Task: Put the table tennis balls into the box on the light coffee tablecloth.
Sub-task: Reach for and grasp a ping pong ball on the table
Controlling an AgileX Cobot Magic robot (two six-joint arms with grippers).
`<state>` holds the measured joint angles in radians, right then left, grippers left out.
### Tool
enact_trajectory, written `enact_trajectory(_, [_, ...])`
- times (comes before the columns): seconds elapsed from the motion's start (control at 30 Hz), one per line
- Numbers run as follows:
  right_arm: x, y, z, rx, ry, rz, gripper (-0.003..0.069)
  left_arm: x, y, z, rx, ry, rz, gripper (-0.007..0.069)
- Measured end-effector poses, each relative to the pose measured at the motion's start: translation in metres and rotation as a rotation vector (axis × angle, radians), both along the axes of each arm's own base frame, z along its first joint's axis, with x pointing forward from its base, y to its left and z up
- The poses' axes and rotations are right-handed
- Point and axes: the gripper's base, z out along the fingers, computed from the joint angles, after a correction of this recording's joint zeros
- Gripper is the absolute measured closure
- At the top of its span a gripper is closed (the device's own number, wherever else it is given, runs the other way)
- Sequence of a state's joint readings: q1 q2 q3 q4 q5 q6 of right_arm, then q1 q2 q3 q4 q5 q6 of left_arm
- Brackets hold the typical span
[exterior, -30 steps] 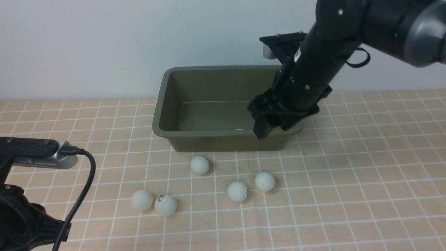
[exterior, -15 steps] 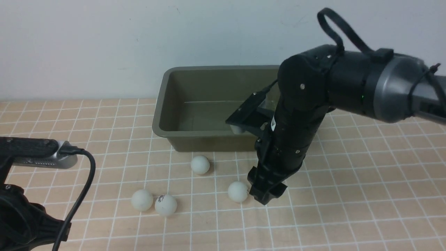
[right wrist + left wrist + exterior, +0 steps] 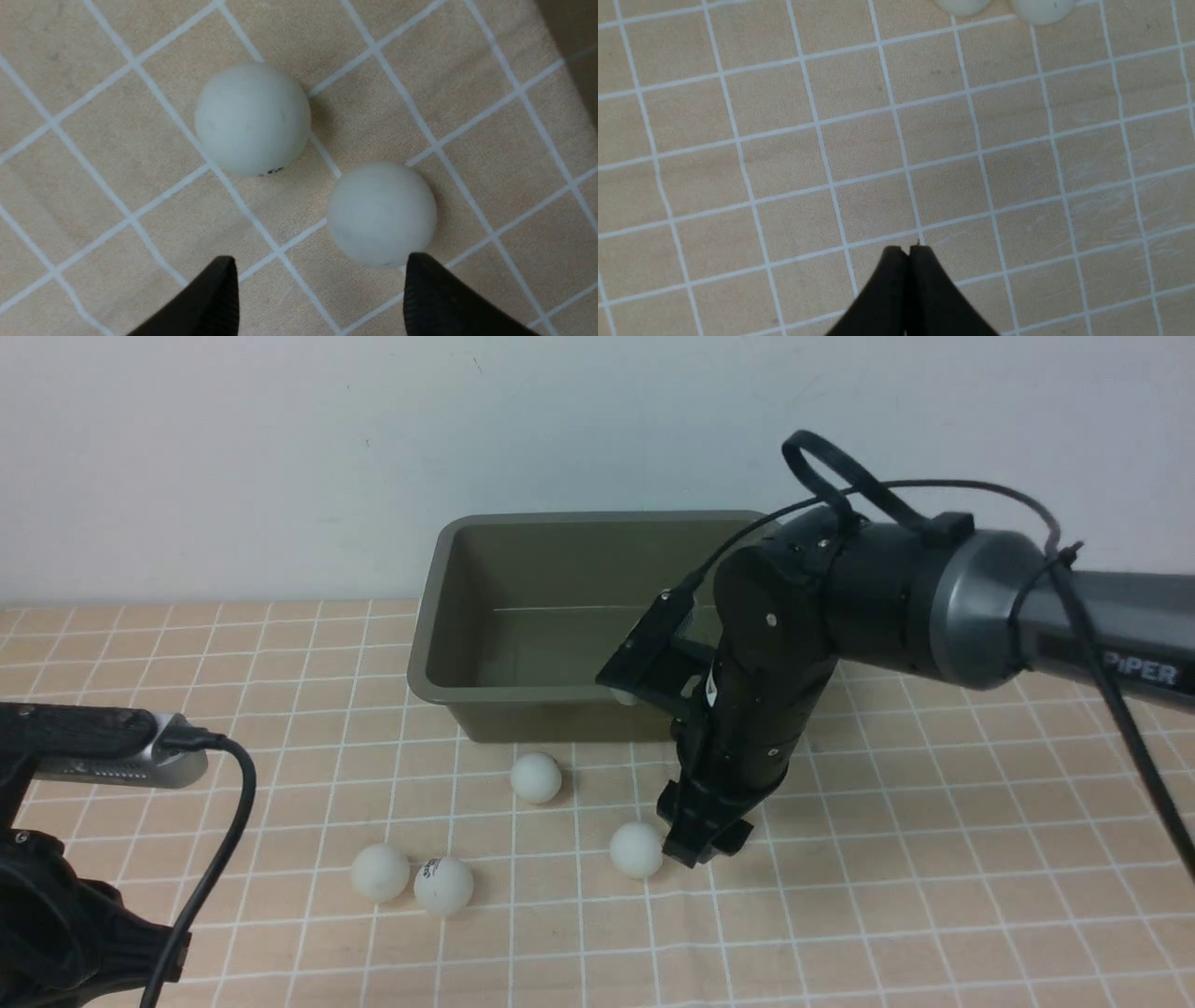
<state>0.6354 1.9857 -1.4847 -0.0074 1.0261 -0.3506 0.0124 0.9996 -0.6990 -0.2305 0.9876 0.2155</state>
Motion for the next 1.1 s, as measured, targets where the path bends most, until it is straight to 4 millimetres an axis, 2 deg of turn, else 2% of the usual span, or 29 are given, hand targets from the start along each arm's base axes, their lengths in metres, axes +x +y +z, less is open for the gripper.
enact_trajectory(0.5, [0.012,0.006,-0.011,0.023,-0.088,0.022,0.0223,0.0,0.0,0.0,-0.001,0.0,0.0,0.0693])
enact_trajectory(0.77, [0.015,0.007,-0.033,-0.014,-0.058,0.03,0.0223,0.0,-0.001,0.0,-0.008,0.0,0.002,0.0693])
enact_trajectory(1.03, [0.023,-0.003,-0.036,-0.014,-0.064,-0.006,0.0225,0.0,-0.001,0.0,-0.009,0.001,0.002,0.0693])
enact_trajectory(1.1, [0.025,-0.005,-0.036,-0.016,-0.064,-0.01,0.0245,0.0,-0.001,0.0,-0.009,0.001,0.002,0.0693])
